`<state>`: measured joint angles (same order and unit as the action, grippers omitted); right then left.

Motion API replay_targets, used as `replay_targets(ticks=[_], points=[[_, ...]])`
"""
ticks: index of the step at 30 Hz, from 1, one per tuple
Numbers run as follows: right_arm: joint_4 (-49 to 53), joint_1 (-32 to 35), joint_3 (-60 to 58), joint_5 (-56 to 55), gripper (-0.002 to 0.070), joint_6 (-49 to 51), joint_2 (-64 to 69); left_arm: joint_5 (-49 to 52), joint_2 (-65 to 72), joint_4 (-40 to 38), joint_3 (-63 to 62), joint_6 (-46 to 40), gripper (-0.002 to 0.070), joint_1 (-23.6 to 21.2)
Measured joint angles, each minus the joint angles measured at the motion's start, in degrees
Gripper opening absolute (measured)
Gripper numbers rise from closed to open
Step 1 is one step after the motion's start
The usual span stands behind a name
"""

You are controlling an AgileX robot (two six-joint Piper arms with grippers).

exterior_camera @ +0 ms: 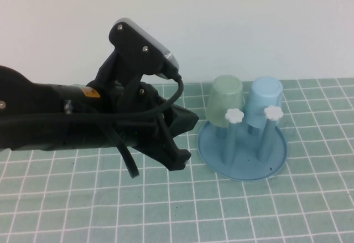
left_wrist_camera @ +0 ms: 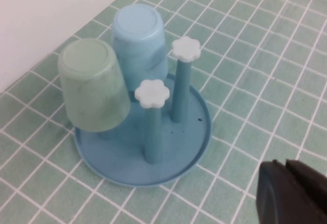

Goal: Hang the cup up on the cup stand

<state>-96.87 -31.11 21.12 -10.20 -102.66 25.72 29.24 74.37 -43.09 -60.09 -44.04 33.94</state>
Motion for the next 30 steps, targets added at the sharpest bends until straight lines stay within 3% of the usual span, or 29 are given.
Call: replay_targets(ticks=[12,30], points=[[-3.96,0.00,-12.30,-9.89,-0.0001,-0.48,-6.02,-0.09,0.00,-1.25,0.00,0.00,-0.0001,0.00],[-4.18,0.00,-13.09,-11.50,-0.0001,-0.48,-6.02,-0.09,0.00,-1.25,0.00,-0.13,-0.0001,0.00]])
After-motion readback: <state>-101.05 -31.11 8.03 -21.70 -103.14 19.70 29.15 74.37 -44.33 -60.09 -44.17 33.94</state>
